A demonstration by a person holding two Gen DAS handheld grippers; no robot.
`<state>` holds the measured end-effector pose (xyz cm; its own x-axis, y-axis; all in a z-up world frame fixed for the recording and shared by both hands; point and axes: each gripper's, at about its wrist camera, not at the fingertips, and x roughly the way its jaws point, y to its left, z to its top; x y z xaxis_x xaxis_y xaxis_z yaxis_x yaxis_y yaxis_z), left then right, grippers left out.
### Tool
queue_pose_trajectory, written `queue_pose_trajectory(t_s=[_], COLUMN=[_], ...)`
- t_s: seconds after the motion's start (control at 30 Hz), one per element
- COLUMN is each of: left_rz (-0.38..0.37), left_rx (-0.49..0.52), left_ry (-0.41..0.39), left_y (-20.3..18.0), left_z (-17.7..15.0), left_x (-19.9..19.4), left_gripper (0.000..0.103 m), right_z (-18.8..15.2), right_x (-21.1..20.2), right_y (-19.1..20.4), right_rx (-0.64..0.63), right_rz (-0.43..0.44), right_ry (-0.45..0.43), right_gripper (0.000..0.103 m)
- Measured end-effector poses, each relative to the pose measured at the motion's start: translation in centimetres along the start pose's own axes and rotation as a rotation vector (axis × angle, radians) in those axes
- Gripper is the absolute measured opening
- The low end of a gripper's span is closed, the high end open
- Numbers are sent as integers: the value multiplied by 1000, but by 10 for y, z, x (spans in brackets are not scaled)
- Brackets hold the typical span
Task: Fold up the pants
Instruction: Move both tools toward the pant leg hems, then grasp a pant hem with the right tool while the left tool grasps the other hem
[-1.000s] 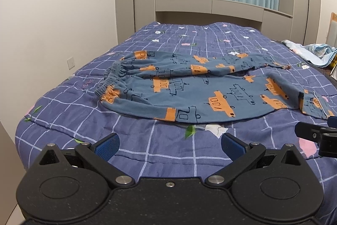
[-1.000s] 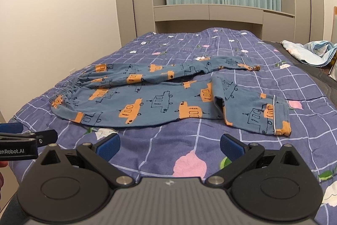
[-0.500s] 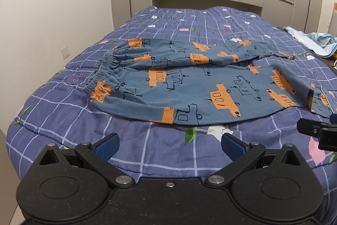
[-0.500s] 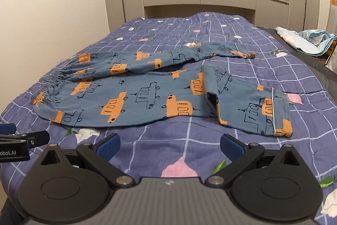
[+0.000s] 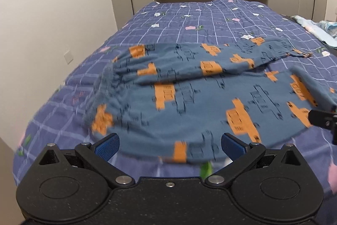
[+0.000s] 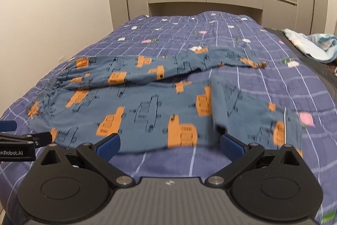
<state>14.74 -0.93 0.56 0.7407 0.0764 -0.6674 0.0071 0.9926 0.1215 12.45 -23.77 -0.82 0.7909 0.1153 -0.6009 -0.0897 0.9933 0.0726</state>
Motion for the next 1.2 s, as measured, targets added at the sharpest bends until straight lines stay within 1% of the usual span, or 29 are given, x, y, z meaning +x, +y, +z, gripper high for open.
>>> queue_pose_trajectory(t_s=[0.1, 0.2, 0.27, 0.37, 0.53, 0.6, 0.7, 0.8, 0.9, 0.97, 1.07, 1.17, 1.2], left_rz=[33, 79, 108, 143, 175, 184, 184, 189, 171, 147, 65, -43, -76], left_rx=[35, 41, 41, 36, 58, 84, 120, 162, 187, 207, 232, 259, 266], left_ry=[-21, -44, -44, -41, -70, -83, -92, -95, -90, -84, -69, -55, -48], left_y=[8, 21, 30, 42, 58, 61, 63, 62, 62, 62, 64, 71, 74], left_z=[25, 51, 68, 93, 129, 141, 157, 169, 178, 181, 186, 191, 193], left_x=[14, 33, 49, 74, 113, 129, 153, 175, 194, 206, 222, 235, 240], left_gripper=[102, 102, 103, 102, 102, 103, 103, 103, 103, 103, 103, 103, 103], right_z=[20, 46, 67, 93, 134, 149, 172, 190, 200, 205, 212, 220, 221], right_x=[15, 33, 48, 75, 125, 148, 186, 224, 256, 272, 294, 311, 316], right_y=[-7, -16, -22, -29, -31, -34, -40, -41, -32, -25, -18, -18, -19], right_rx=[-16, -47, -79, -137, -267, -279, -263, -305, -401, -462, -496, -463, -452], right_rz=[40, 76, 110, 136, 189, 220, 281, 293, 298, 305, 380, 466, 481], right_ry=[-11, -30, -45, -64, -36, -22, -2, 18, 46, 69, 105, 132, 137], right_gripper=[103, 103, 103, 103, 103, 103, 103, 103, 103, 103, 103, 103, 103])
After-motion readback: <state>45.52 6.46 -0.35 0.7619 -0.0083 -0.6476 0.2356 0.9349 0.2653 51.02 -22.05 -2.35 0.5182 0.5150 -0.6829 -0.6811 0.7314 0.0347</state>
